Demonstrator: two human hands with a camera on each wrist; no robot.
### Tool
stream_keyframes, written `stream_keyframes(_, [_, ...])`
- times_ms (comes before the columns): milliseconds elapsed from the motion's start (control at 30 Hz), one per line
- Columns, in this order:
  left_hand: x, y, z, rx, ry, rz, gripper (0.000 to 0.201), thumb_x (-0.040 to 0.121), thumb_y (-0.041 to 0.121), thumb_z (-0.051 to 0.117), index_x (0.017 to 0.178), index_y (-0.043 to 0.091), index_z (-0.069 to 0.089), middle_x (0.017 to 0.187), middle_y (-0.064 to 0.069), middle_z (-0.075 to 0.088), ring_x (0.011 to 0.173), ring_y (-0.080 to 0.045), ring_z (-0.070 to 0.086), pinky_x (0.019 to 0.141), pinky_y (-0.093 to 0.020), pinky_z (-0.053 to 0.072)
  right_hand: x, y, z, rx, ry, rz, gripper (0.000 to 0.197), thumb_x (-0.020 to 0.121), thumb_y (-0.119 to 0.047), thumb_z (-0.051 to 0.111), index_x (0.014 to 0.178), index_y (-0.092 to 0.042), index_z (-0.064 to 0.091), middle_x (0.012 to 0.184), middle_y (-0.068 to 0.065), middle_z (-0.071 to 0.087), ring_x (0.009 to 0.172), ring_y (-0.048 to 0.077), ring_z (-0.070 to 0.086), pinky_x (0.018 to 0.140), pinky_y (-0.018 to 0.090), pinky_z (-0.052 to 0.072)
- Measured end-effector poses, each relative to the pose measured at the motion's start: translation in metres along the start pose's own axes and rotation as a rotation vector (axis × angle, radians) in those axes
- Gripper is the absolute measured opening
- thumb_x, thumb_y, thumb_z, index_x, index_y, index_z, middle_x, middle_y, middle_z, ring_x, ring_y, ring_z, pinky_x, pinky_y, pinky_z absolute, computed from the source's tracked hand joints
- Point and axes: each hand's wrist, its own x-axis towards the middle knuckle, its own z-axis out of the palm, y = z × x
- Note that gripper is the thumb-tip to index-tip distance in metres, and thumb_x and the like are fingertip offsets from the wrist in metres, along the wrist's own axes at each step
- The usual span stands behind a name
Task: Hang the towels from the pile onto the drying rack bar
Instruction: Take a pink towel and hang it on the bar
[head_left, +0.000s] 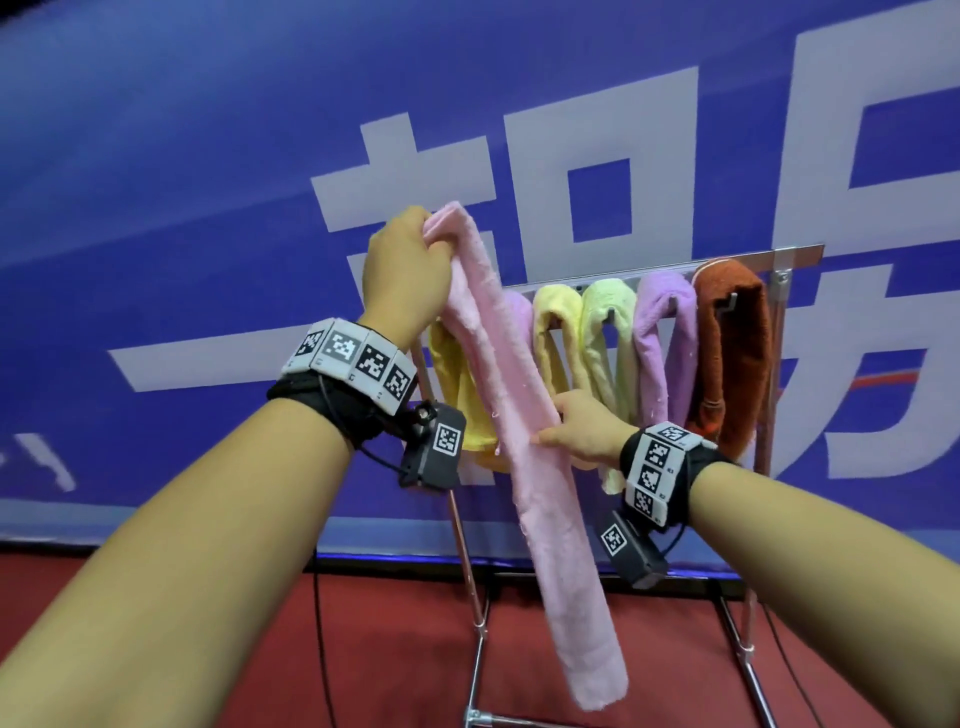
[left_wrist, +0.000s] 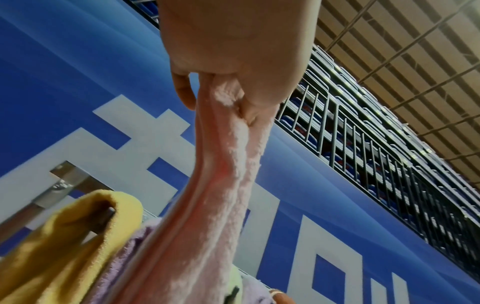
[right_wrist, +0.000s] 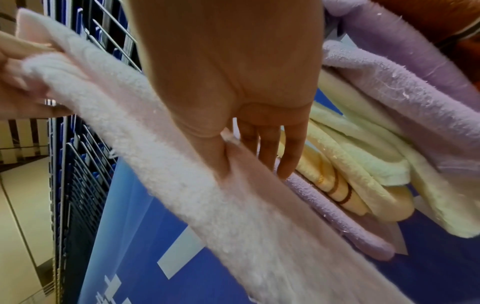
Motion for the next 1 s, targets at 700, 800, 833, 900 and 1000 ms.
stream_keyframes(700, [-0.055, -0.149, -0.017, 0.384, -0.638, -0.276, 0.011, 0.077, 0.028, 0.061, 0.080, 0.020, 0.069, 0.086, -0.002, 0.070, 0.083, -0.022, 0.066, 0.074, -0.036, 0.057, 0.034, -0.101, -0.020, 0.007, 0.268, -0.260, 0.009, 0.079, -0.018, 0.052, 0.087, -0.020, 0.058, 0.089, -0.002, 0.062, 0.083, 0.014, 0.055, 0.070, 0.025, 0.041])
stream_keyframes(800, [-0.051, -0.131, -0.013, 0.071, -0.548, -0.199, 0.012, 0.088, 0.033, 0.065, 0.094, 0.023, 0.067, 0.092, 0.005, 0.067, 0.089, -0.014, 0.064, 0.075, -0.032, 0.053, 0.045, -0.121, -0.015, -0.082, 0.209, -0.323, 0.011, 0.083, -0.012, 0.054, 0.086, -0.022, 0.059, 0.085, -0.003, 0.065, 0.080, 0.013, 0.059, 0.066, 0.024, 0.041])
stream_keyframes(833, [-0.049, -0.122, -0.012, -0.048, -0.533, -0.185, 0.018, 0.089, 0.038, 0.066, 0.101, 0.025, 0.064, 0.093, 0.006, 0.066, 0.088, -0.012, 0.064, 0.075, -0.030, 0.052, 0.047, -0.126, -0.012, -0.081, 0.190, -0.334, 0.011, 0.083, -0.011, 0.056, 0.086, -0.021, 0.059, 0.082, -0.005, 0.064, 0.077, 0.011, 0.059, 0.065, 0.023, 0.042])
stream_keyframes(900, [-0.047, -0.107, -0.011, -0.232, -0.532, -0.188, 0.029, 0.088, 0.042, 0.067, 0.111, 0.027, 0.059, 0.091, 0.005, 0.064, 0.079, -0.010, 0.061, 0.070, -0.026, 0.049, 0.050, -0.133, -0.005, -0.014, 0.162, -0.344, 0.011, 0.083, -0.008, 0.061, 0.092, -0.013, 0.059, 0.077, -0.010, 0.060, 0.069, 0.006, 0.055, 0.060, 0.017, 0.043])
stream_keyframes(1000, [-0.048, -0.102, -0.009, -0.222, -0.533, -0.140, 0.036, 0.086, 0.032, 0.071, 0.116, 0.026, 0.053, 0.090, 0.007, 0.062, 0.075, -0.008, 0.059, 0.065, -0.024, 0.047, 0.052, -0.138, 0.006, 0.099, 0.108, -0.354, 0.018, 0.081, 0.001, 0.063, 0.098, -0.003, 0.057, 0.081, -0.004, 0.058, 0.067, 0.006, 0.052, 0.057, 0.013, 0.043])
